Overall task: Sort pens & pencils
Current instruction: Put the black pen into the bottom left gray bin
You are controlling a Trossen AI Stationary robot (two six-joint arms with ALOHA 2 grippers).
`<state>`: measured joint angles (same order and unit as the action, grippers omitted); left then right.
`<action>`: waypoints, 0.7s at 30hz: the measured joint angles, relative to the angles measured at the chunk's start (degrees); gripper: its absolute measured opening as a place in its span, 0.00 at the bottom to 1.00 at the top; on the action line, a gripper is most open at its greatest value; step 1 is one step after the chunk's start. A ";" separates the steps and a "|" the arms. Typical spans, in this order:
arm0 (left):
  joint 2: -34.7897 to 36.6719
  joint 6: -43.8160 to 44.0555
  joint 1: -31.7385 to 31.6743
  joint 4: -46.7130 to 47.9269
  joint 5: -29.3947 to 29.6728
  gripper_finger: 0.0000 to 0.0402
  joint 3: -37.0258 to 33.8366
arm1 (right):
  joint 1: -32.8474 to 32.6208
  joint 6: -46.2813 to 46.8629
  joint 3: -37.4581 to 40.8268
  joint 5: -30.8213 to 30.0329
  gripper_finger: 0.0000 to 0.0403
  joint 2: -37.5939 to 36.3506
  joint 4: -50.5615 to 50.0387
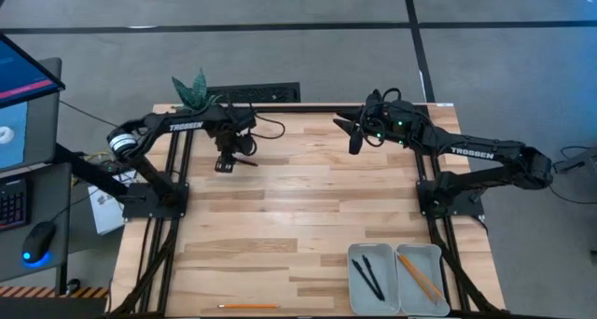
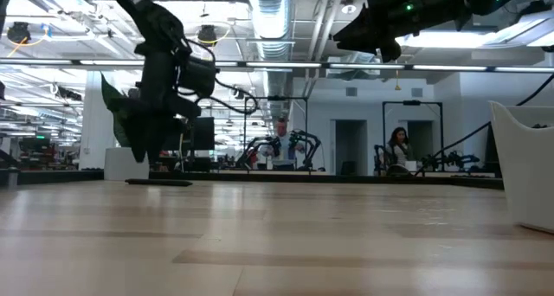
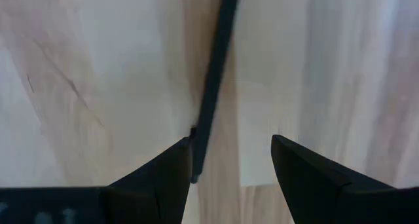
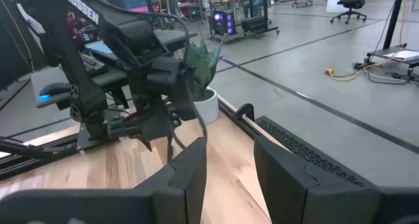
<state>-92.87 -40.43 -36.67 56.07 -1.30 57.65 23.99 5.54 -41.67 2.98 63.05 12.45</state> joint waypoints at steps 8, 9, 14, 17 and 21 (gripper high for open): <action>-0.29 -0.46 -3.50 -4.79 0.54 0.49 -1.71 | 0.03 -0.02 0.00 0.00 0.37 0.01 -0.03; -0.29 -0.54 -3.52 -4.95 0.54 0.49 -1.71 | 0.02 -0.03 0.00 0.01 0.37 0.04 -0.04; -0.29 -0.72 -3.30 -5.15 0.54 0.49 -1.71 | 0.11 -0.04 0.00 0.00 0.37 0.07 -0.23; -0.29 -1.05 -2.80 -5.83 0.55 0.49 -1.71 | 0.11 -0.11 0.00 0.00 0.37 0.07 -0.46; -0.29 -1.17 -2.78 -6.12 0.46 0.49 -1.71 | 0.11 -1.40 0.00 -0.02 0.37 0.07 -0.48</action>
<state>-93.17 -41.60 -39.44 49.96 -0.84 55.94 24.10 4.14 -41.67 2.96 63.11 11.97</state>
